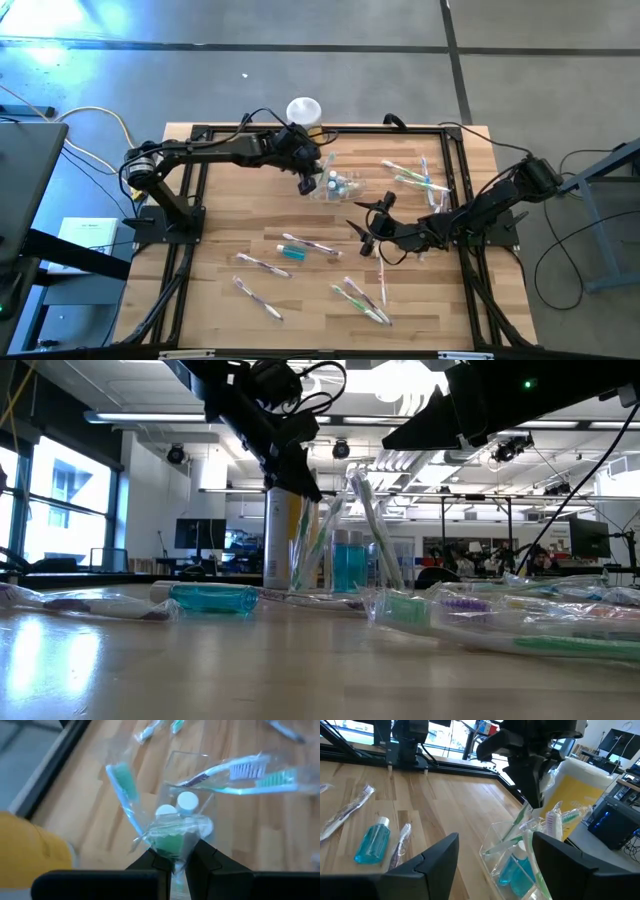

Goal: Pick & Place toothbrushing station
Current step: Put the green toothbrush into the transparent organizer

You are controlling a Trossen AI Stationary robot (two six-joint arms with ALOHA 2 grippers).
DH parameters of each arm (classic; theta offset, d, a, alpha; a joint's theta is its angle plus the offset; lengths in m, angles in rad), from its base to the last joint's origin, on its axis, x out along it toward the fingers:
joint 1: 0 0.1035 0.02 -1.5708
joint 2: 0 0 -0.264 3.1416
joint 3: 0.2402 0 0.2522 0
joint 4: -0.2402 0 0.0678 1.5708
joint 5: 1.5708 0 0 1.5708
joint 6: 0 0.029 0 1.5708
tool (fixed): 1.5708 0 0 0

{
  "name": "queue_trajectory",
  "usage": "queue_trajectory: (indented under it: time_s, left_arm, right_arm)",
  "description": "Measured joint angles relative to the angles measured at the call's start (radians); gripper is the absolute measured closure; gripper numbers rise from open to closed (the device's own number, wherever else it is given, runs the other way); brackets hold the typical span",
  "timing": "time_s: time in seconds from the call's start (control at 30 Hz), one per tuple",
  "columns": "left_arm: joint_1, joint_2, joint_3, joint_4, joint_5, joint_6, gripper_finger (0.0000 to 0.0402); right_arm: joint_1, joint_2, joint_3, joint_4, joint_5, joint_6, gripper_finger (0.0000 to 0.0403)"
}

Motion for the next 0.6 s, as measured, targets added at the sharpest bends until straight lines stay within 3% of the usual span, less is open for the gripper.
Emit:
queue_trajectory:
  time_s: [0.1,0.4,0.6]
  left_arm:
    - [-0.001,0.000,0.000,0.001,-0.025,0.053,0.0370]
    - [0.000,0.000,0.000,-0.001,-0.030,0.007,0.0368]
    - [0.000,0.000,0.000,-0.010,-0.035,-0.021,0.0313]
  right_arm:
    - [0.000,0.000,0.000,0.000,0.000,0.000,0.0157]
    - [0.000,0.000,0.000,0.000,0.000,0.000,0.0157]
    - [0.000,0.000,0.000,0.000,0.000,0.000,0.0157]
